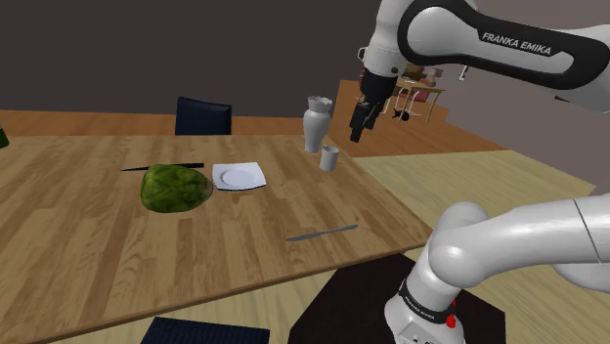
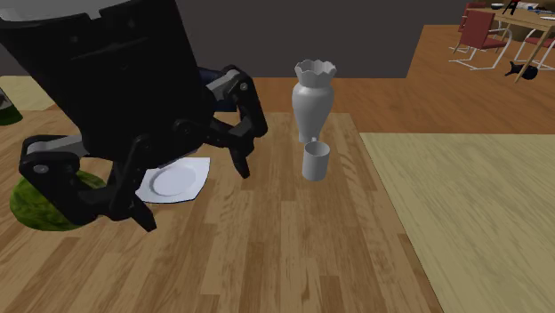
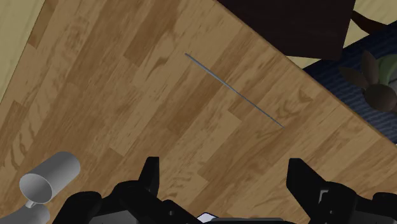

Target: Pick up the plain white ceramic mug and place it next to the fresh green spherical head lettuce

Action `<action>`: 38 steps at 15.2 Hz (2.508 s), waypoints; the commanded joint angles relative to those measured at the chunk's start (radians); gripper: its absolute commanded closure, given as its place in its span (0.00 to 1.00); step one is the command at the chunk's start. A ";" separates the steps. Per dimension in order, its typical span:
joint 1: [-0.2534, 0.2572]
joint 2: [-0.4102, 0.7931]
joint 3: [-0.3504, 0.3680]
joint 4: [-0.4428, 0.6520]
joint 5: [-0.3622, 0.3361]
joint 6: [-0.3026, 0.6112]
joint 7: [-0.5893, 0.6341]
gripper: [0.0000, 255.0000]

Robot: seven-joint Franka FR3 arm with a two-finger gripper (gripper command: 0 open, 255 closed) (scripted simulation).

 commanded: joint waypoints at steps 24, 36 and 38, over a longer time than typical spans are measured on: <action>-0.010 0.604 -0.474 0.127 -0.016 0.495 -0.576 0.00; -0.100 1.129 -0.551 0.500 0.303 0.551 -0.962 0.00; -0.139 1.218 -0.537 0.587 0.350 0.537 -1.009 0.00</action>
